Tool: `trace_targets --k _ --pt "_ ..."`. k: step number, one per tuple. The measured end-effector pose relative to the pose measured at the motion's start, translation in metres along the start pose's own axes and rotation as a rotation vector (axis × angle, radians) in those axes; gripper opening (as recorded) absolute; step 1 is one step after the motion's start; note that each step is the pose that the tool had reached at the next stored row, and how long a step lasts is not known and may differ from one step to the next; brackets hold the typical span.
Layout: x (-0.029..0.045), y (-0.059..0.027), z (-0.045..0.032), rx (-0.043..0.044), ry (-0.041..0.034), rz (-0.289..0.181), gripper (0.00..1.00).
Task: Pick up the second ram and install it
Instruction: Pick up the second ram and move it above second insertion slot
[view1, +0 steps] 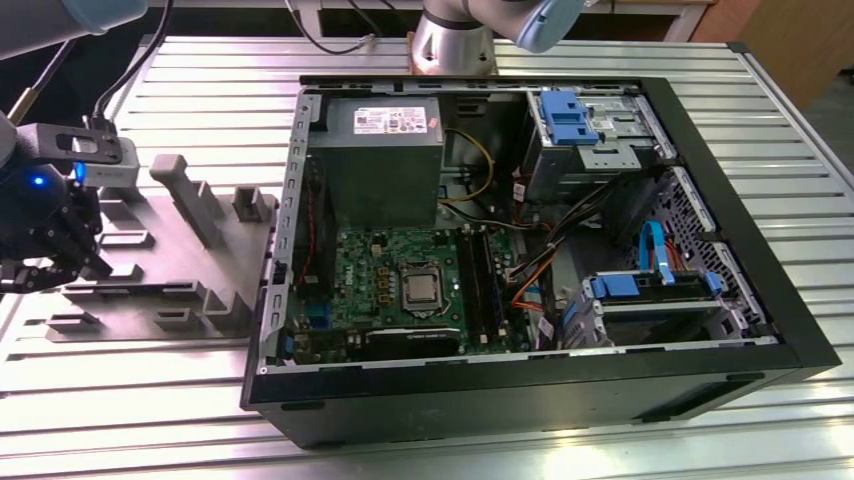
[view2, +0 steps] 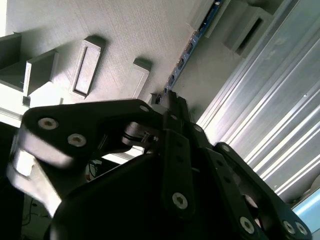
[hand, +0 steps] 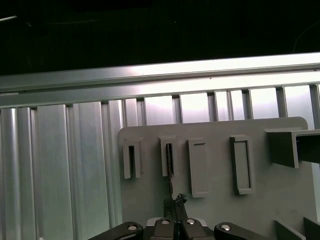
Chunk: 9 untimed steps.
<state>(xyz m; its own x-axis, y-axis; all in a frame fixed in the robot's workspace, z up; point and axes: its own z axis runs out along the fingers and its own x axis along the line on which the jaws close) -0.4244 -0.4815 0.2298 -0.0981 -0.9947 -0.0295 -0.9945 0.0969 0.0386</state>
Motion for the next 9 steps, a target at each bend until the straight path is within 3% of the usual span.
trace_targets --k 1,4,9 --pt "0.0000 0.0000 0.0000 0.0000 0.0000 0.000 0.11" --pt "0.0000 0.0000 0.0000 0.0000 -0.0001 0.000 0.29" --pt "0.0001 -0.0001 0.0011 0.0010 0.0002 -0.017 0.36"
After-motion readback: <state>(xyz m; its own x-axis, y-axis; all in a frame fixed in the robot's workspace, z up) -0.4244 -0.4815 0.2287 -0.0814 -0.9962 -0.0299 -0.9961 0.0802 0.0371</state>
